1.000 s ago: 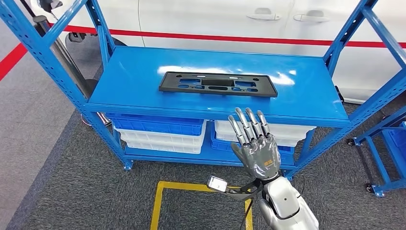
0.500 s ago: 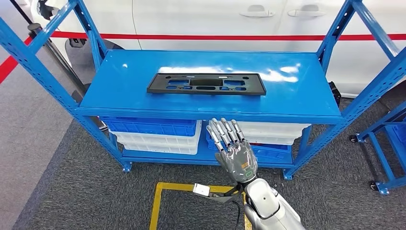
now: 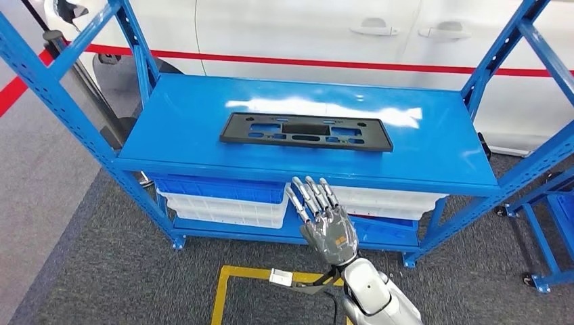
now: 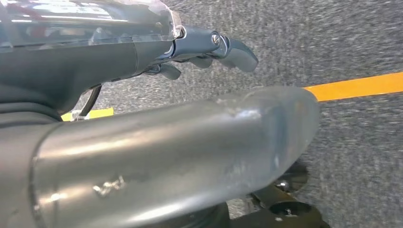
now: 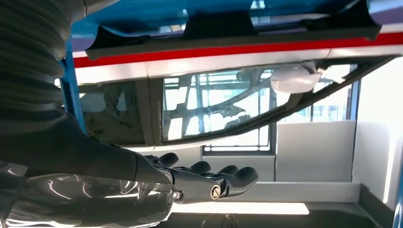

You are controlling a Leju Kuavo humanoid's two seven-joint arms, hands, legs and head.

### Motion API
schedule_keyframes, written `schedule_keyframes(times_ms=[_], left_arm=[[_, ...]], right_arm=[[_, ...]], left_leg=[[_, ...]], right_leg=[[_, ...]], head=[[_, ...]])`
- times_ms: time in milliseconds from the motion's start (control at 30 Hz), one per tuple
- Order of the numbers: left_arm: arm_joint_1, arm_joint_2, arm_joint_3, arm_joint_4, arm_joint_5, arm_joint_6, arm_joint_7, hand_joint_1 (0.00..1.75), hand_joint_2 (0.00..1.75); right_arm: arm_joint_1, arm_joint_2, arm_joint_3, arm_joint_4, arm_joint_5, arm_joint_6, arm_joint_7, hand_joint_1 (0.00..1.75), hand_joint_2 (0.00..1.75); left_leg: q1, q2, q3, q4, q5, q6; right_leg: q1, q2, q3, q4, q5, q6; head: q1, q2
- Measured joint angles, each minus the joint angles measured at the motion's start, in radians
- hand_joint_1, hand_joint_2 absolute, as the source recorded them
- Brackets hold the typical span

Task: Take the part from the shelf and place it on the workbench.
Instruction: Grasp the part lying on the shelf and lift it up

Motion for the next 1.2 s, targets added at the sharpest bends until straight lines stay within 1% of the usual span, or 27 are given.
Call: schedule_keyframes(times_ms=[67,100,133,200,233,267,333,367,433,467,533,567,600,633,667,700,733,767,800,867,933,967,1033,1067,1100,1133,1200], left_arm=[[0.004,0.000,0.000,0.000,0.000,0.000,0.001,0.00,0.00],[0.006,0.000,0.000,0.000,0.000,0.000,0.001,0.00,0.00],[0.007,-0.001,0.001,0.000,0.000,0.000,0.002,0.00,0.00],[0.010,-0.002,0.001,0.000,0.000,0.000,0.002,0.00,0.00],[0.009,-0.002,0.001,0.000,0.000,0.000,0.002,0.00,0.00],[0.007,-0.002,0.001,0.001,0.000,0.000,0.002,0.00,0.00],[-0.001,-0.002,0.002,0.001,0.000,0.000,0.003,0.00,0.00],[-0.003,-0.002,0.002,0.000,0.000,-0.001,0.003,0.00,0.00],[-0.007,-0.002,0.003,0.000,0.000,-0.003,0.002,0.00,0.00],[-0.007,-0.002,0.003,0.000,0.000,-0.004,0.002,0.00,0.00],[-0.006,-0.002,0.005,0.000,0.000,-0.006,0.001,0.00,0.00],[-0.003,-0.002,0.005,0.000,0.000,-0.008,0.000,0.00,0.00],[0.000,-0.002,0.005,0.000,-0.001,-0.008,-0.001,0.00,0.00],[0.003,-0.002,0.005,0.000,-0.002,-0.009,-0.002,0.00,0.00],[0.007,-0.002,0.005,0.001,-0.004,-0.009,-0.003,0.00,0.00],[0.011,-0.001,0.006,0.001,-0.006,-0.009,-0.002,0.00,0.00],[0.013,-0.001,0.006,0.002,-0.009,-0.009,0.000,0.00,0.00],[0.014,0.000,0.006,0.003,-0.013,-0.009,0.002,0.00,0.00],[0.013,0.000,0.006,0.003,-0.017,-0.009,0.005,0.00,0.00],[0.010,0.001,0.006,0.003,-0.026,-0.010,0.011,0.00,0.00],[0.010,0.001,0.006,0.003,-0.030,-0.013,0.013,0.00,0.00],[0.009,0.001,0.006,0.003,-0.031,-0.015,0.012,0.00,0.00],[0.006,0.000,0.006,0.003,-0.032,-0.021,0.012,0.00,0.00],[0.006,0.000,0.006,0.003,-0.032,-0.023,0.011,0.00,0.00],[0.006,0.001,0.006,0.003,-0.032,-0.024,0.011,0.00,0.00],[0.006,0.001,0.006,0.003,-0.033,-0.024,0.011,0.00,0.00],[0.006,0.000,0.006,0.003,-0.035,-0.024,0.012,0.00,0.00]], right_arm=[[0.007,0.000,0.000,0.004,0.000,0.000,0.000,0.00,1.75],[0.010,0.000,0.000,0.006,0.000,0.000,0.000,0.00,1.75],[0.011,0.000,0.000,0.007,0.000,0.000,0.000,0.00,1.75],[0.013,-0.001,0.000,0.010,0.000,0.000,0.000,0.00,1.75],[0.015,-0.001,0.000,0.012,0.000,0.000,0.000,0.00,1.75],[0.016,-0.001,0.001,0.013,0.000,0.000,0.001,0.00,1.75],[0.015,-0.001,0.001,0.013,0.001,0.000,0.004,0.00,1.75],[0.014,-0.001,0.001,0.012,0.001,-0.001,0.006,0.00,1.75],[0.014,0.000,0.000,0.013,0.001,-0.001,0.008,0.00,1.75],[0.016,0.000,0.000,0.013,0.001,-0.001,0.008,0.00,1.75],[0.018,0.000,0.000,0.015,0.001,-0.001,0.007,0.00,1.75],[0.019,0.000,0.000,0.015,0.001,-0.001,0.007,0.00,1.75],[0.021,0.000,0.000,0.015,0.001,-0.001,0.006,0.00,1.75],[0.022,0.000,0.000,0.016,0.001,-0.001,0.006,0.00,1.75],[0.024,0.000,0.000,0.016,0.001,-0.001,0.004,0.00,1.75],[0.024,0.000,0.001,0.017,0.000,-0.001,0.001,0.00,1.75],[0.026,0.001,0.002,0.018,0.000,0.000,-0.002,0.00,1.75],[0.028,0.002,0.003,0.020,-0.001,0.000,-0.006,0.00,1.75],[0.030,0.003,0.004,0.021,-0.002,-0.001,-0.009,0.00,1.75],[0.033,0.009,0.004,0.021,-0.006,-0.001,-0.017,0.00,1.75],[0.032,0.013,0.005,0.018,-0.011,-0.001,-0.025,0.00,1.75],[0.033,0.014,0.005,0.016,-0.013,-0.002,-0.028,0.00,1.75],[0.033,0.015,0.005,0.016,-0.013,-0.002,-0.033,0.00,1.75],[0.034,0.016,0.006,0.018,-0.012,-0.002,-0.034,0.00,1.75],[0.033,0.018,0.006,0.019,-0.011,-0.002,-0.036,0.00,1.75],[0.032,0.020,0.007,0.022,-0.009,-0.002,-0.036,0.00,1.75],[0.026,0.023,0.012,0.028,-0.004,-0.002,-0.034,0.00,1.75]], left_leg=[[0.001,-0.002,0.028,0.000,-0.025,-0.003],[0.002,-0.003,0.045,0.000,-0.039,-0.005],[0.003,-0.003,0.066,0.000,-0.055,-0.007],[0.004,-0.004,0.101,-0.001,-0.089,-0.016],[0.003,-0.004,0.115,-0.003,-0.104,-0.023],[0.002,-0.003,0.128,-0.008,-0.115,-0.032],[0.002,-0.002,0.135,0.001,-0.106,-0.047],[0.003,-0.002,0.123,0.033,-0.087,-0.053],[0.004,-0.001,0.051,0.157,-0.056,-0.061],[0.004,-0.001,0.004,0.222,-0.067,-0.064],[0.004,-0.001,-0.077,0.296,-0.143,-0.065],[0.004,-0.001,-0.105,0.300,-0.178,-0.066],[0.004,-0.001,-0.122,0.281,-0.190,-0.065],[0.004,-0.001,-0.131,0.243,-0.169,-0.062],[0.003,-0.001,-0.134,0.190,-0.111,-0.058],[0.001,0.000,-0.141,0.134,-0.032,-0.053],[-0.002,0.000,-0.146,0.092,0.031,-0.047],[-0.005,-0.001,-0.151,0.067,0.077,-0.041],[-0.007,-0.001,-0.156,0.058,0.094,-0.037],[-0.004,-0.002,-0.148,0.052,0.093,-0.029],[0.001,-0.001,-0.135,0.040,0.090,-0.018],[0.001,-0.001,-0.129,0.037,0.087,-0.013],[0.001,-0.002,-0.119,0.035,0.077,-0.007],[0.001,-0.002,-0.113,0.035,0.071,-0.007],[0.001,-0.003,-0.106,0.035,0.065,-0.008],[0.001,-0.003,-0.098,0.035,0.059,-0.010],[0.001,-0.004,-0.081,0.035,0.047,-0.015]], right_leg=[[-0.004,0.000,-0.076,0.059,-0.025,0.009],[-0.006,-0.001,-0.091,0.042,-0.019,0.009],[-0.007,-0.001,-0.091,-0.004,0.008,0.008],[-0.004,-0.005,-0.076,-0.118,0.118,0.001],[-0.001,-0.005,-0.070,-0.152,0.162,-0.006],[0.002,-0.005,-0.067,-0.168,0.188,-0.014],[0.005,-0.001,-0.054,-0.168,0.176,-0.033],[0.003,0.000,-0.041,-0.176,0.166,-0.041],[-0.001,0.001,-0.006,-0.194,0.149,-0.054],[-0.001,0.001,0.012,-0.201,0.137,-0.057],[-0.001,0.004,0.048,-0.208,0.109,-0.060],[-0.001,0.006,0.068,-0.209,0.094,-0.060],[0.000,0.009,0.089,-0.209,0.079,-0.059],[0.000,0.011,0.112,-0.208,0.065,-0.058],[0.001,0.011,0.130,-0.208,0.051,-0.056],[0.002,0.012,0.145,-0.204,0.039,-0.053],[0.004,0.013,0.154,-0.202,0.028,-0.048],[0.005,0.014,0.157,-0.201,0.019,-0.042],[0.006,0.015,0.159,-0.201,0.011,-0.036],[0.006,0.015,0.163,-0.204,-0.001,-0.024],[0.006,0.010,0.148,-0.163,-0.028,-0.015],[0.004,0.008,0.121,-0.111,-0.053,-0.011],[0.002,0.006,0.040,0.020,-0.097,-0.005],[0.000,0.006,0.006,0.062,-0.099,-0.003],[-0.002,0.006,-0.011,0.068,-0.079,-0.002],[-0.004,0.005,-0.007,0.034,-0.041,-0.002],[-0.005,0.005,0.038,-0.096,0.048,-0.007]], head=[[0.001,0.000],[0.001,0.000],[0.001,0.000],[0.002,0.000],[0.001,0.000],[0.001,0.000],[-0.001,0.000],[0.000,0.000],[-0.005,0.000],[-0.007,0.000],[-0.009,0.000],[-0.009,0.000],[-0.009,0.000],[-0.009,0.000],[-0.009,0.000],[-0.010,0.000],[-0.011,0.000],[-0.011,0.000],[-0.011,0.000],[-0.010,0.000],[-0.008,0.000],[-0.007,0.000],[-0.006,0.000],[-0.006,0.000],[-0.006,0.000],[-0.005,0.000],[-0.005,0.000]])
